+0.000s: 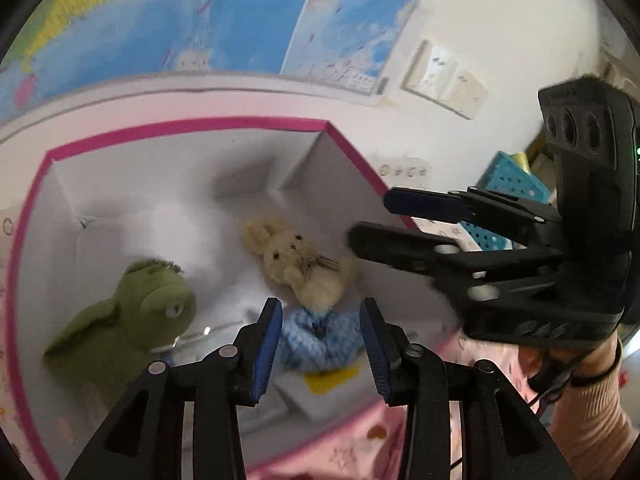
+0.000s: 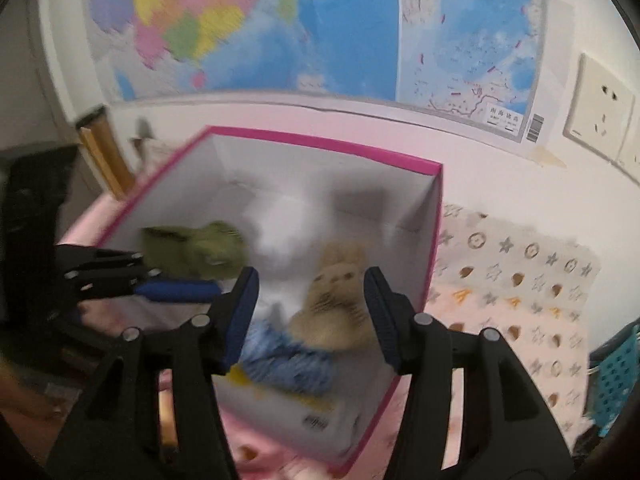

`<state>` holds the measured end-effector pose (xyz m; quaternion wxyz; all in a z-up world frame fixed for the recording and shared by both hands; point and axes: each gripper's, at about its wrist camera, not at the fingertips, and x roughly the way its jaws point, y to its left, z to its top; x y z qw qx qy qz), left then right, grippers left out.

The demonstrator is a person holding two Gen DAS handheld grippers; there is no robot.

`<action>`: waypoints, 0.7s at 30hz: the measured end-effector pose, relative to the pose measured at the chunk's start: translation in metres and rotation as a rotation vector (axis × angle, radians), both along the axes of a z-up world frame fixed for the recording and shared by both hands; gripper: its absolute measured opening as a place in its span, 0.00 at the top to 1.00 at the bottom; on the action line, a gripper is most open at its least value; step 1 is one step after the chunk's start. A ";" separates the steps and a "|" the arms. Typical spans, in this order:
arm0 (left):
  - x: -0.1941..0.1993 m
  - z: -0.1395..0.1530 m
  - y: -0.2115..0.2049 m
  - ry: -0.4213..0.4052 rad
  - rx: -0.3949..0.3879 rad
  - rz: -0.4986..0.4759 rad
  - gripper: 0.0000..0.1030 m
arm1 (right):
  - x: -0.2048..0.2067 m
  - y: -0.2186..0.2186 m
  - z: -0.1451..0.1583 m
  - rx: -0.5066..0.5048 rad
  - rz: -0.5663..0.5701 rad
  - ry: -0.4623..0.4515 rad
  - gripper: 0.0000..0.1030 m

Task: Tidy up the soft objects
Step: 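Lower the bunny into the pink box and open the right gripper, then carry the black scrunchie into the pink box and open the left gripper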

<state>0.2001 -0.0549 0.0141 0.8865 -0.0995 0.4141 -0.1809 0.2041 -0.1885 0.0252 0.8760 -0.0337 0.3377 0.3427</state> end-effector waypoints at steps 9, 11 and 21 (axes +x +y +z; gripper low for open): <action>-0.071 0.009 0.013 -0.094 -0.047 -0.090 0.55 | -0.088 -0.035 -0.001 0.128 0.140 0.018 0.35; -0.089 0.006 0.014 -0.106 -0.054 -0.109 0.54 | -0.104 -0.037 -0.005 0.144 0.177 0.028 0.34; -0.135 -0.028 0.014 -0.016 -0.113 -0.155 0.54 | -0.164 -0.011 -0.069 0.091 0.281 0.162 0.34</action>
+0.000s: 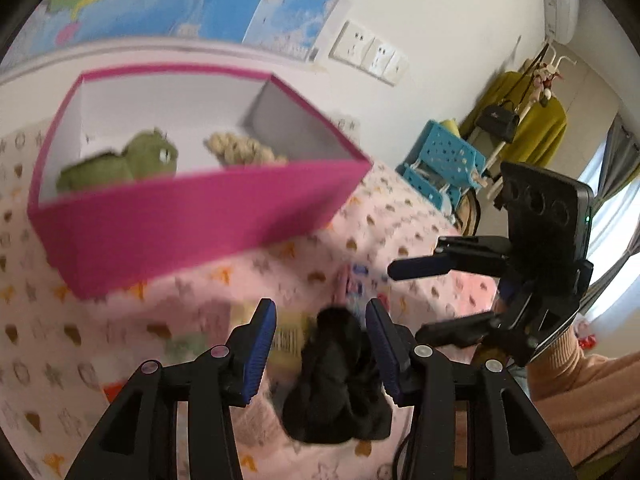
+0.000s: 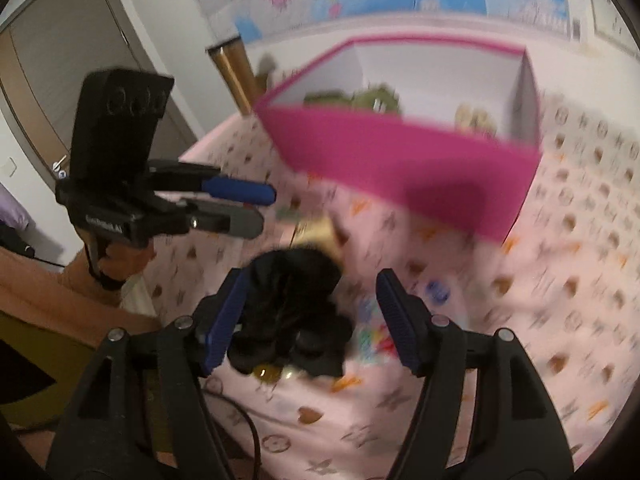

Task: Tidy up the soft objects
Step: 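Carry the black scrunchie into the pink box and open the left gripper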

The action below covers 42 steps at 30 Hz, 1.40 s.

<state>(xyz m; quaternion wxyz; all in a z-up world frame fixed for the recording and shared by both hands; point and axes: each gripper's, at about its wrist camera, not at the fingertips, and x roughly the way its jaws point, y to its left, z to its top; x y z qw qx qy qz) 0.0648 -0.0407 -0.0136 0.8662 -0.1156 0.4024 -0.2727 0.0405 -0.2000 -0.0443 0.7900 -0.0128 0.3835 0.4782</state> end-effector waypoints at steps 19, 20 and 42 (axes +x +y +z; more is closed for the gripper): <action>-0.027 -0.042 -0.016 0.108 0.044 -0.052 0.79 | -0.003 0.015 -0.035 -0.028 -0.014 0.044 0.89; -0.027 -0.042 -0.018 0.106 0.053 -0.053 0.82 | -0.003 0.012 -0.032 -0.012 -0.017 0.045 0.89; 0.026 0.075 -0.014 -0.143 0.000 -0.008 0.83 | 0.038 -0.020 0.109 0.115 -0.147 -0.289 0.92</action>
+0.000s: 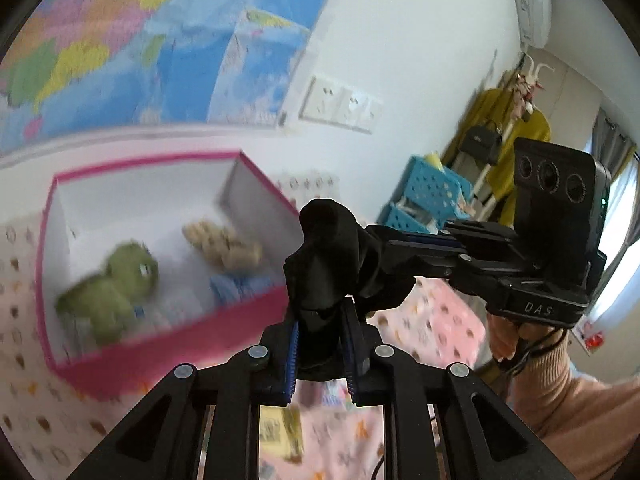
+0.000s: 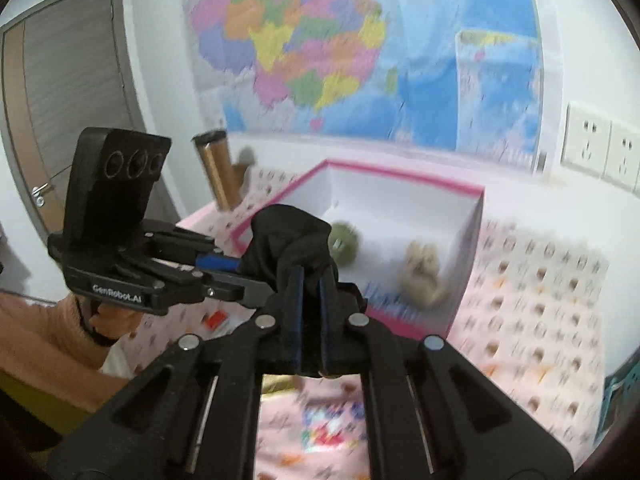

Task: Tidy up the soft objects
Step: 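Carry the black scrunchie into the pink box and open the left gripper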

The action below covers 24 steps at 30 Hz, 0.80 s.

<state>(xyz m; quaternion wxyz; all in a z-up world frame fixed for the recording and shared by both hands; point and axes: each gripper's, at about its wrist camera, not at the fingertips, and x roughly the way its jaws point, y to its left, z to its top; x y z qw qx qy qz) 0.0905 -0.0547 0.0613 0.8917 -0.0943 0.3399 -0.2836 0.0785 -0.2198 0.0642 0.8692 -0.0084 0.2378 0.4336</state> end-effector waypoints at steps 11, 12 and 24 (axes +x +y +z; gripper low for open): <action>0.091 0.018 0.016 0.028 0.080 0.155 0.83 | 0.101 0.020 0.007 0.021 -0.060 0.057 0.92; 0.097 0.016 0.017 0.035 0.085 0.159 0.83 | 0.109 0.024 0.004 0.015 -0.063 0.071 0.92; 0.180 -0.034 0.032 0.248 0.204 0.358 0.39 | 0.177 0.033 -0.041 -0.022 -0.222 0.236 0.83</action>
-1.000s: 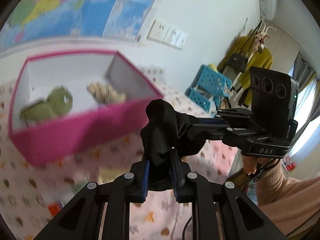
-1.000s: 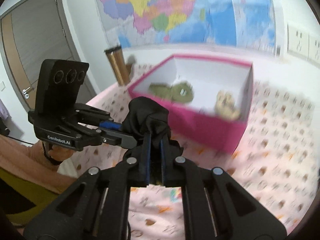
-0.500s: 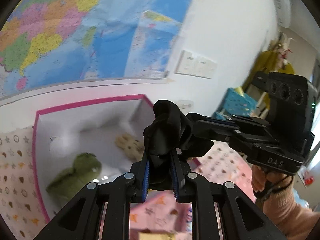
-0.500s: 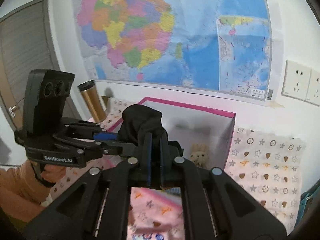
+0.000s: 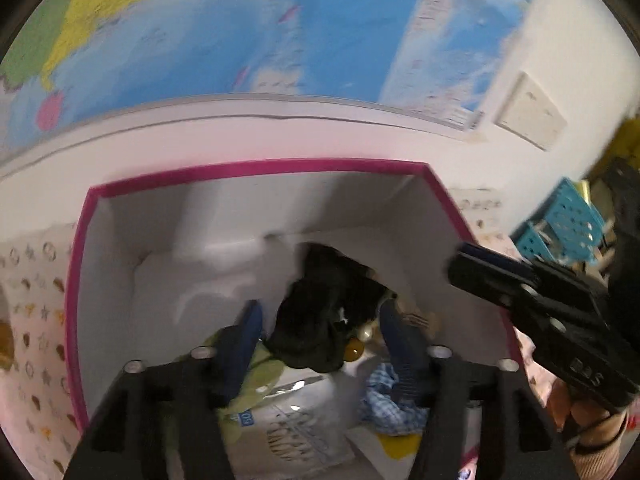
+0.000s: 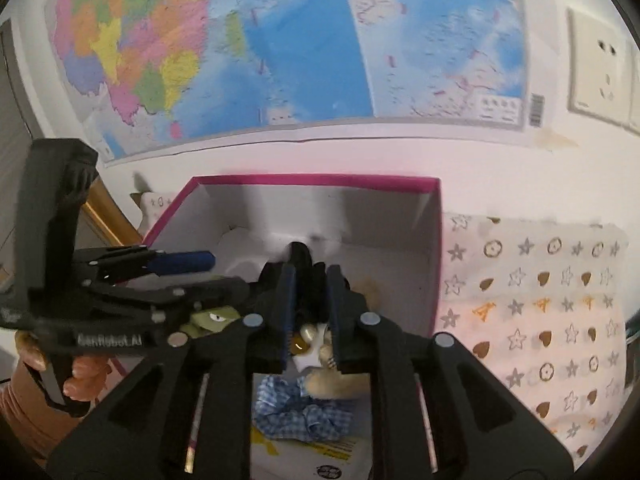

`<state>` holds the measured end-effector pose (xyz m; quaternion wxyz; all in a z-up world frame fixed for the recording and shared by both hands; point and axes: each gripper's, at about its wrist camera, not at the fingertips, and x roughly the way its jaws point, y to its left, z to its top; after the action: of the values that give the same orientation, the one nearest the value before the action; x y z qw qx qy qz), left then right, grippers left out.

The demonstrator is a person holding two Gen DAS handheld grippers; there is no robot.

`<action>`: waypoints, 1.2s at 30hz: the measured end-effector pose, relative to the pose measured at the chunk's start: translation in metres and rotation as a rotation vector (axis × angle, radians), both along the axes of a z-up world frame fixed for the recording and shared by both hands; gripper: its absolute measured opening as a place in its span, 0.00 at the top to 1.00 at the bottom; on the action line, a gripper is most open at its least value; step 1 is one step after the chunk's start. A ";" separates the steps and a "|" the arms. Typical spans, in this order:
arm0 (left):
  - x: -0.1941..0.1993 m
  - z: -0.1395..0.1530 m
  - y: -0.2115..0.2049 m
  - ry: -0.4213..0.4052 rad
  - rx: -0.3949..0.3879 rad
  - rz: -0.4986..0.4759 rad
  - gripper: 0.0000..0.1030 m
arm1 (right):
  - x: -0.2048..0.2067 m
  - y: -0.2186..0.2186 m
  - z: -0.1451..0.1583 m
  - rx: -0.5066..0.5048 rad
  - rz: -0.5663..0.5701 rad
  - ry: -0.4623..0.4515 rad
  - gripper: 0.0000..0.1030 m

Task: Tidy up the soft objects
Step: 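Carry the black scrunchie into the pink box and open the left gripper, then grasp the pink floral tissue pack with the right gripper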

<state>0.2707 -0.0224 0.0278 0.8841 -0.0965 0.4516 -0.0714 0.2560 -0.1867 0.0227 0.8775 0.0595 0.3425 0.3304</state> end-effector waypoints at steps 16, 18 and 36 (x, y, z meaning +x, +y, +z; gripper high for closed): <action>-0.109 0.024 0.000 -0.229 -0.083 -0.163 0.39 | -0.109 -0.052 0.007 0.094 0.114 -0.080 0.53; -0.126 0.025 -0.005 -0.249 -0.089 -0.185 0.39 | -0.122 -0.055 0.005 0.099 0.129 -0.082 0.53; -0.203 -0.055 -0.079 -0.038 -0.257 -0.378 0.41 | -0.163 -0.076 -0.093 0.057 0.085 0.138 0.52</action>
<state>0.0679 -0.1014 -0.0272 0.8438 -0.1209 0.4321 -0.2945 0.0934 -0.2630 -0.0699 0.8349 0.0927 0.3949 0.3721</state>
